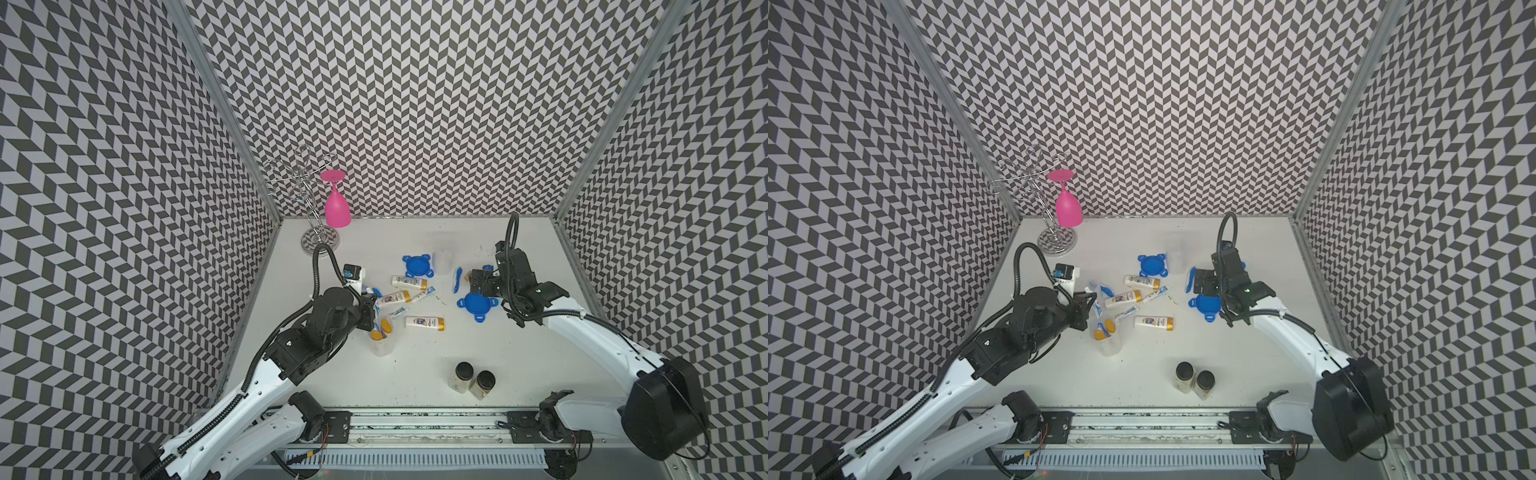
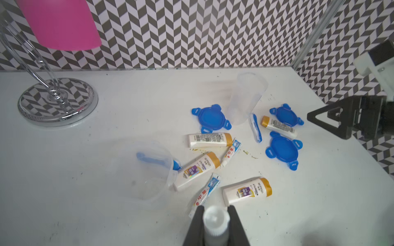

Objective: Pack away toiletry kits
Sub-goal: Place the toiletry item into the container.

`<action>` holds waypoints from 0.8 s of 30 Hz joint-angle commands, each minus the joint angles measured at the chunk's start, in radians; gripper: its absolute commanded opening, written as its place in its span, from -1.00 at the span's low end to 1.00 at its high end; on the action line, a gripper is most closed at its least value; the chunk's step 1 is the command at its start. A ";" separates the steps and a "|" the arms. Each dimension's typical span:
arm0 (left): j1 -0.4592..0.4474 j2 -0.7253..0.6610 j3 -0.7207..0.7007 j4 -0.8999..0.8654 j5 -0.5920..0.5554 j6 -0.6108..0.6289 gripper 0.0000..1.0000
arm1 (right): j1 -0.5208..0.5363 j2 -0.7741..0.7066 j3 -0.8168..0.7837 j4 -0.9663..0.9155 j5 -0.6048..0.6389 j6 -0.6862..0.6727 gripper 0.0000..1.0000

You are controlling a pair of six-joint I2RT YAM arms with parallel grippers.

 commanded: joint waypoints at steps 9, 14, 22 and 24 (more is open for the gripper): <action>-0.127 0.005 -0.086 0.036 -0.223 -0.077 -1.00 | -0.086 0.104 -0.036 0.004 -0.143 0.015 0.98; -0.150 0.022 -0.113 0.062 -0.245 -0.090 -1.00 | -0.086 0.115 -0.065 0.010 -0.160 0.023 0.99; -0.155 0.031 -0.132 0.089 -0.274 -0.142 -1.00 | -0.086 0.093 -0.110 0.024 -0.158 0.038 1.00; -0.156 0.026 -0.130 0.080 -0.283 -0.152 -1.00 | -0.086 0.089 -0.116 0.026 -0.157 0.042 1.00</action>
